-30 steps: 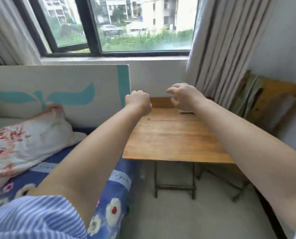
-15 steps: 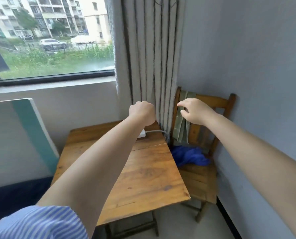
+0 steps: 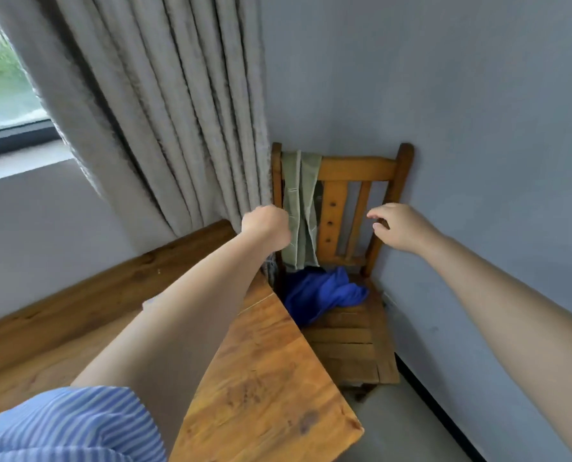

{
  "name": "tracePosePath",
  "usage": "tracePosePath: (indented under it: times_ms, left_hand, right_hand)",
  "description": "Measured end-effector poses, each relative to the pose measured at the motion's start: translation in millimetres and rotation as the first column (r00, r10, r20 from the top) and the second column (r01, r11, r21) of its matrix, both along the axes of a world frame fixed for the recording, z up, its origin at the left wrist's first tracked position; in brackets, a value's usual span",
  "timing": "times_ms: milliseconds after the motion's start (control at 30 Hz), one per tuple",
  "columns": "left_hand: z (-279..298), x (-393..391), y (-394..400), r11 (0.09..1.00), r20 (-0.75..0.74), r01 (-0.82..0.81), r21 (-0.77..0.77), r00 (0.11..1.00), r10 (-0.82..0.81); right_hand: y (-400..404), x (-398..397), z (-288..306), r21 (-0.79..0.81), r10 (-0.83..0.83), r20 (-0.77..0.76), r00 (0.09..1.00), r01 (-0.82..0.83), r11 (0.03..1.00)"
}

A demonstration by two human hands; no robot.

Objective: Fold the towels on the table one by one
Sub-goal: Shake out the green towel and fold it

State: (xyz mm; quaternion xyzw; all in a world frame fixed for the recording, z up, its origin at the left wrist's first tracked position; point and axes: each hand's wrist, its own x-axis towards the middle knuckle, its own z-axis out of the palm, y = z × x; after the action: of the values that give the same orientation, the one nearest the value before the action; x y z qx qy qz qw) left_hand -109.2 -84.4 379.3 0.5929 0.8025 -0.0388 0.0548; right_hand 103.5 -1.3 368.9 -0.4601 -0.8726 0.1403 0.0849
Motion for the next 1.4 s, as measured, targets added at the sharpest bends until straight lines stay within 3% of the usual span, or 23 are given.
tracePosePath:
  times_ms: [167,367,500,600,867,1033,1200,1400]
  left_hand:
    - [-47,-3,66,1.0,0.141,-0.012,-0.014,0.99,0.014]
    - [-58,-26,149,0.955,0.312,-0.289,0.064,0.915,0.256]
    - [-64,-47,195,0.869,0.482,-0.467,0.162,0.806,0.343]
    - [-72,-57,210,0.813,0.539,-0.544,0.206,0.757,0.369]
    - [-82,-57,223,0.716,0.652,-0.658,0.235,0.652,0.386]
    - [-69,-60,222,0.714,0.655,-0.66,0.235,0.65,0.385]
    - [-58,-61,213,0.683,0.685,-0.691,0.236,0.617,0.388]
    - [-37,-52,183,0.677,0.69,-0.665,0.315,0.65,0.317]
  right_hand:
    - [60,-11,-38,-0.072,-0.034,0.016,0.999,0.035,0.997]
    - [154,-64,-43,-0.04,0.065,-0.059,0.996,-0.067,0.997]
    - [211,-109,-41,0.107,0.106,-0.087,0.991,-0.097,0.99]
    - [234,-133,-47,0.075,0.115,-0.059,0.992,-0.111,0.991]
    - [245,-154,-63,0.039,0.091,-0.178,0.98,-0.085,0.996]
    - [240,-157,-59,0.093,0.163,-0.178,0.97,-0.148,0.985]
    - [233,-153,-55,0.048,0.048,-0.259,0.965,-0.037,0.998]
    - [215,-123,-39,0.06,0.006,-0.351,0.936,0.016,0.998]
